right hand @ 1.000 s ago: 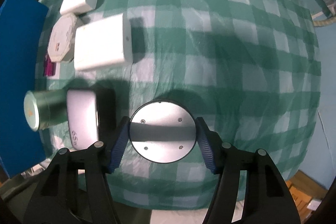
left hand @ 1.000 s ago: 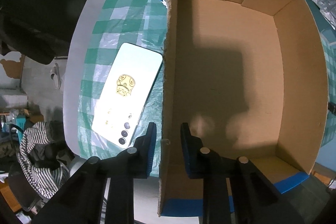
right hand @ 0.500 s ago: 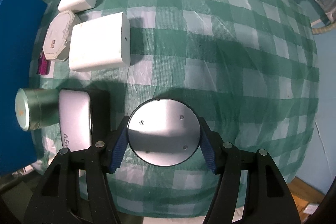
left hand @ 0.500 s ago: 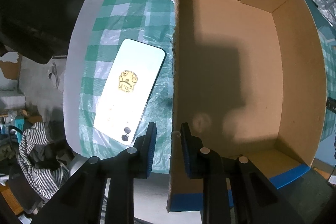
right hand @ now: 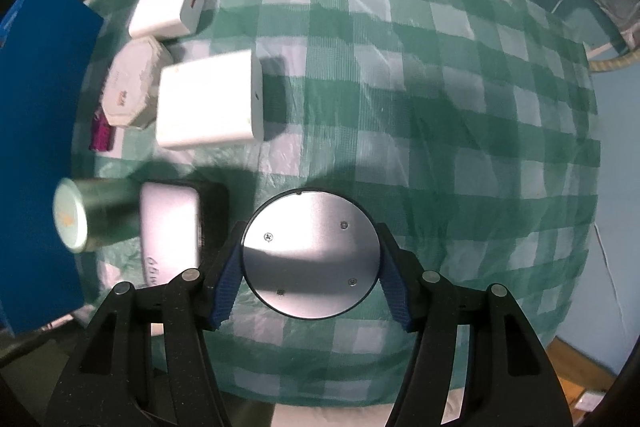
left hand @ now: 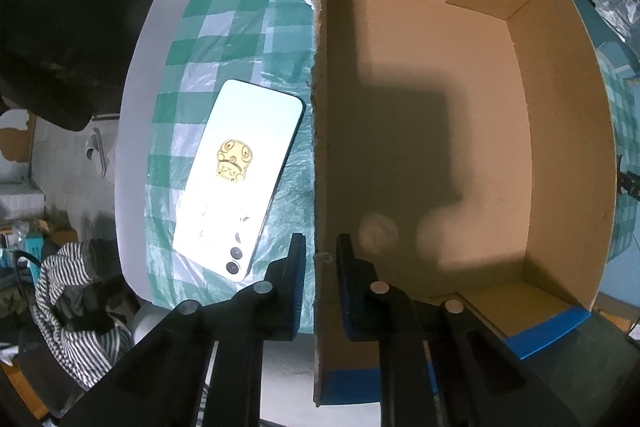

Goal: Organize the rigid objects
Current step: 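Lift the silver disc with the right gripper toward the box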

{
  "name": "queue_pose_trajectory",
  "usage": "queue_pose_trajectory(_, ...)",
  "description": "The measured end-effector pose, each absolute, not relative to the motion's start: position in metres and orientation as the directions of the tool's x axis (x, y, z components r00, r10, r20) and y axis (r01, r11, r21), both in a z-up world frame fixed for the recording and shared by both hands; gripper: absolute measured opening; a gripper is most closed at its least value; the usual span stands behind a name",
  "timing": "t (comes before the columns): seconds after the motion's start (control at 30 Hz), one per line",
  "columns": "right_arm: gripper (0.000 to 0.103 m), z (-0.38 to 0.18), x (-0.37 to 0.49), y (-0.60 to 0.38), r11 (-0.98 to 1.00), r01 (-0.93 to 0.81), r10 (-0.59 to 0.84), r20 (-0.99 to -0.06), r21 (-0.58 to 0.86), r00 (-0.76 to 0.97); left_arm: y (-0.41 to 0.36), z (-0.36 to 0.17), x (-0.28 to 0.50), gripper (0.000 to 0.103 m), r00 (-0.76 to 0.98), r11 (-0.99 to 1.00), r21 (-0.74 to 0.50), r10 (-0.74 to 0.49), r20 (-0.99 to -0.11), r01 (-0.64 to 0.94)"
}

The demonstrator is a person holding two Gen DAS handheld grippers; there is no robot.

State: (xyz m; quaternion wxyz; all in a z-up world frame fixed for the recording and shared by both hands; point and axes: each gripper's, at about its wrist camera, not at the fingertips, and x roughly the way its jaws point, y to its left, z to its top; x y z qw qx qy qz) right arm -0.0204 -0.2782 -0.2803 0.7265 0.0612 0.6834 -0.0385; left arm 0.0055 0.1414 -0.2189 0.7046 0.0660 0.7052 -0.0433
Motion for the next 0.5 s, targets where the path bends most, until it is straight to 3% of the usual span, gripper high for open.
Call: queue_pose_trajectory(0.5,0.062,-0.209,0.012,-0.245,0.992,0.075,0.092,-0.989,0.101,0.12,0.135,-0.217,0.004,0.009,0.008,0.983,0.021,0.02,-1.0,0.181)
